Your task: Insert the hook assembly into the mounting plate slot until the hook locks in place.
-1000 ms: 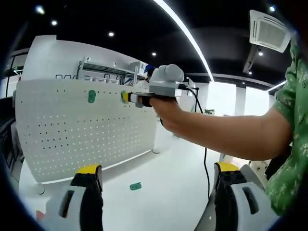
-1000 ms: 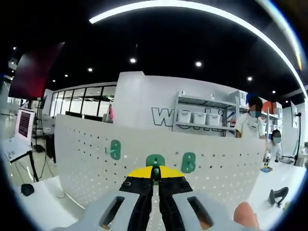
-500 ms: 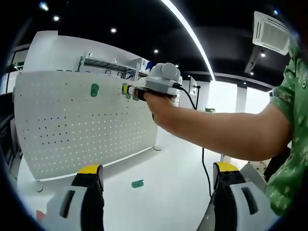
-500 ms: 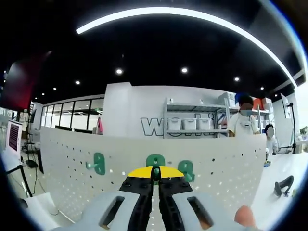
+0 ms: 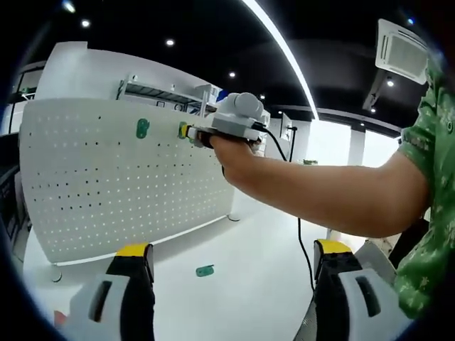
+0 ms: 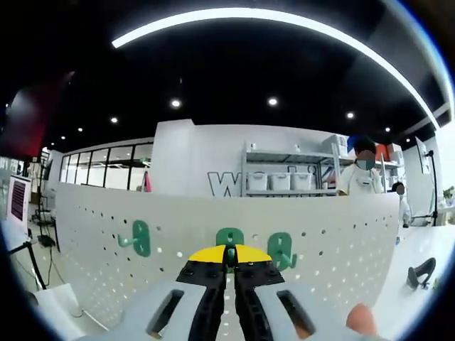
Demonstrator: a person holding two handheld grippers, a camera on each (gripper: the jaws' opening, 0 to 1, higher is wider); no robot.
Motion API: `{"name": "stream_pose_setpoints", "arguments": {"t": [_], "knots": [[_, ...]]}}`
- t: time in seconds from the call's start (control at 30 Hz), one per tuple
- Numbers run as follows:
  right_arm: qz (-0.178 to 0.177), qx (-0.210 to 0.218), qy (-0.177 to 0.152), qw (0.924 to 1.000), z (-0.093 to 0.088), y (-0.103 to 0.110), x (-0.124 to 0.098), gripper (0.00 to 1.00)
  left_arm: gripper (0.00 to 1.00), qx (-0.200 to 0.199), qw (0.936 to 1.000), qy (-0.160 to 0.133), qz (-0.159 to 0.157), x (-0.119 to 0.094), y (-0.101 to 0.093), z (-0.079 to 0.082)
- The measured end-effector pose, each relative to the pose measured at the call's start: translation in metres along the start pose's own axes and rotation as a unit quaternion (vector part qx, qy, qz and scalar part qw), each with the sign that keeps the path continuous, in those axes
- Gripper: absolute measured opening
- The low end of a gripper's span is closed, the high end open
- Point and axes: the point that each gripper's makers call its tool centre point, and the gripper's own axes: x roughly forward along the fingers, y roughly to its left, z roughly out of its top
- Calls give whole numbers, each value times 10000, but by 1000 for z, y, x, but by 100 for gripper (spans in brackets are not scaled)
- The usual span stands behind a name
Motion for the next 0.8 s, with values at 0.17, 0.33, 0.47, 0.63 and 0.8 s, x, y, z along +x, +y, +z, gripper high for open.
{"name": "stream_pose_setpoints", "arguments": {"t": [0.17, 0.33, 0.47, 0.63, 0.8], "knots": [[-9, -2, 11, 10000, -2, 0, 3, 2, 96, -3, 10000, 9, -13, 2, 0, 0], [8, -22, 7, 10000, -2, 1, 6, 2, 95, -25, 10000, 23, -28, 3, 1, -1], [3, -17, 21, 10000, -3, 0, 8, 2, 95, -16, 10000, 14, -34, 3, 2, 0], [10, -9, 51, 10000, -6, 1, 10, 2, 94, -41, 10000, 30, -31, 4, 4, -2], [13, -33, 35, 10000, -6, 1, 11, 2, 93, -44, 10000, 30, -39, 4, 5, -2]]}}
